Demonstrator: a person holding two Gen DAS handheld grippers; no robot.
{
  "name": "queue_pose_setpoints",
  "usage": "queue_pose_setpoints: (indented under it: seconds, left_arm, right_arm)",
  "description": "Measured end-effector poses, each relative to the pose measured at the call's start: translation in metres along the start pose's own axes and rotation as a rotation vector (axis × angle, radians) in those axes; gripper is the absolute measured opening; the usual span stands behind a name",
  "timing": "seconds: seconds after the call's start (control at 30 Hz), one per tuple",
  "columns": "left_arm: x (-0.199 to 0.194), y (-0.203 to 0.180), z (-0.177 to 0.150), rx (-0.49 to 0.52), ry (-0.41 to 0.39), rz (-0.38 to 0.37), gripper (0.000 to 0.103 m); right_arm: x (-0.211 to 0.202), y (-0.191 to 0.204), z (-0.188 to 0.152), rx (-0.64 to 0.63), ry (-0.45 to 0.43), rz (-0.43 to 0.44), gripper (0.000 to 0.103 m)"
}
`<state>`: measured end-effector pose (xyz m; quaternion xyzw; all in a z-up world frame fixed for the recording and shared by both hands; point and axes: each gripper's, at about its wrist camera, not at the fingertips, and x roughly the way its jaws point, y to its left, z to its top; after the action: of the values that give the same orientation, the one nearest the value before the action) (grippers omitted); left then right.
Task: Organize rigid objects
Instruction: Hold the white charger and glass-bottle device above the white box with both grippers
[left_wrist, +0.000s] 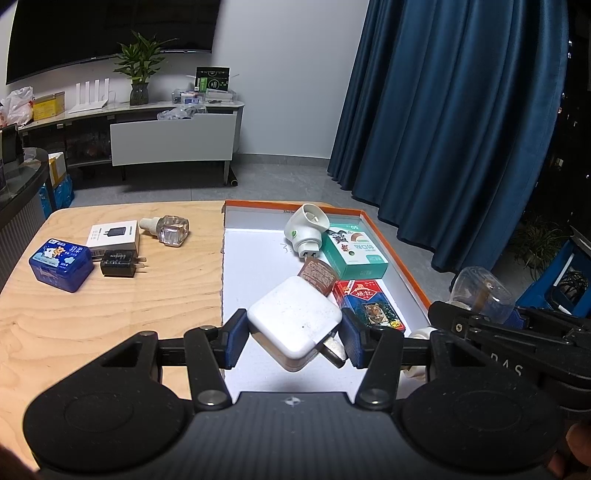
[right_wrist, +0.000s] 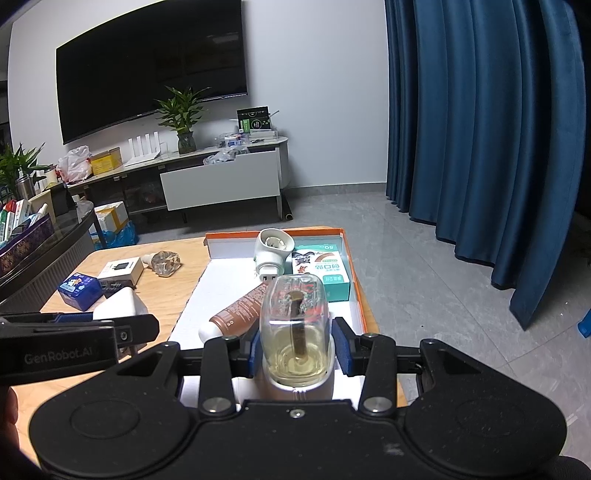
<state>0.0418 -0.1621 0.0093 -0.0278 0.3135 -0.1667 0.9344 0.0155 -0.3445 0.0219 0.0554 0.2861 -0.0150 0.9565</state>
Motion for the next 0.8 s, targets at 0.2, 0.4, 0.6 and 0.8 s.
queue_pose_setpoints:
  seconds: [0.2, 0.4, 0.6, 0.8]
  left_arm:
    - [0.0001, -0.0003, 0.0000, 0.000, 0.000, 0.001, 0.053]
    - [-0.0002, -0.0004, 0.0000, 0.000, 0.000, 0.000, 0.053]
    - [0.0014, 0.0002, -0.0024, 0.000, 0.003, 0.000, 0.053]
    - [0.0012, 0.0002, -0.0020, 0.002, 0.004, 0.001, 0.053]
  right_arm:
    - [0.0003, -0.0002, 0.0000, 0.000, 0.001, 0.000, 0.048]
    - [0.0005, -0.0001, 0.0000, 0.000, 0.002, -0.001, 0.048]
    - [0.0007, -0.0001, 0.0000, 0.000, 0.002, -0.001, 0.048]
    - [0.0009, -0.0002, 0.0001, -0.001, 0.003, -0.001, 0.048]
